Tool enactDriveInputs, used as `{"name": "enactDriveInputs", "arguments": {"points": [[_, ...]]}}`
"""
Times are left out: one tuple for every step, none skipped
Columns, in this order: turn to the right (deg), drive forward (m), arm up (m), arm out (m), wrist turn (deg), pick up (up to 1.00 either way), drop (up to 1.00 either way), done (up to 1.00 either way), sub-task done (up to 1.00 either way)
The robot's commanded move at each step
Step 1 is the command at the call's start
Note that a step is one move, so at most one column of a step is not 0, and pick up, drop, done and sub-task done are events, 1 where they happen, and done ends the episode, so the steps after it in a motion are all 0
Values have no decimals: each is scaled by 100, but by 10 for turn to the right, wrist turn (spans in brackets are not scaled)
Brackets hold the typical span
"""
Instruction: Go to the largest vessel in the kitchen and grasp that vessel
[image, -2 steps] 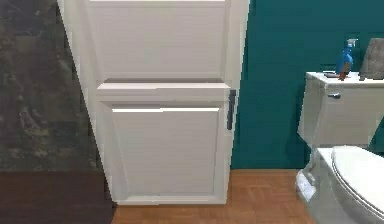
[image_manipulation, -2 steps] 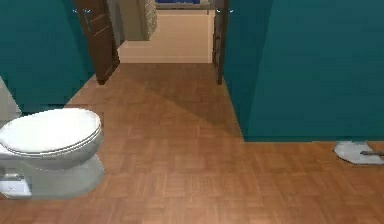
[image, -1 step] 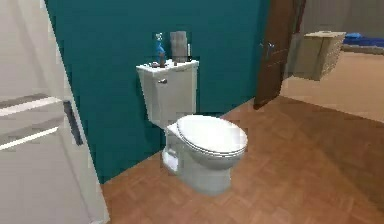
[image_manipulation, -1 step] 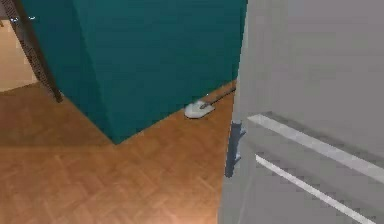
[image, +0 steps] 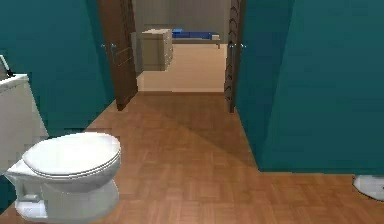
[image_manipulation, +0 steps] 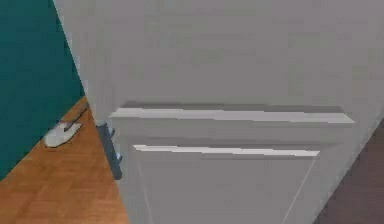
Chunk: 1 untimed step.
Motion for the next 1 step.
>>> {"name": "enactDriveInputs", "arguments": {"points": [[0,55,0,0,0,0,0,0,0]]}}
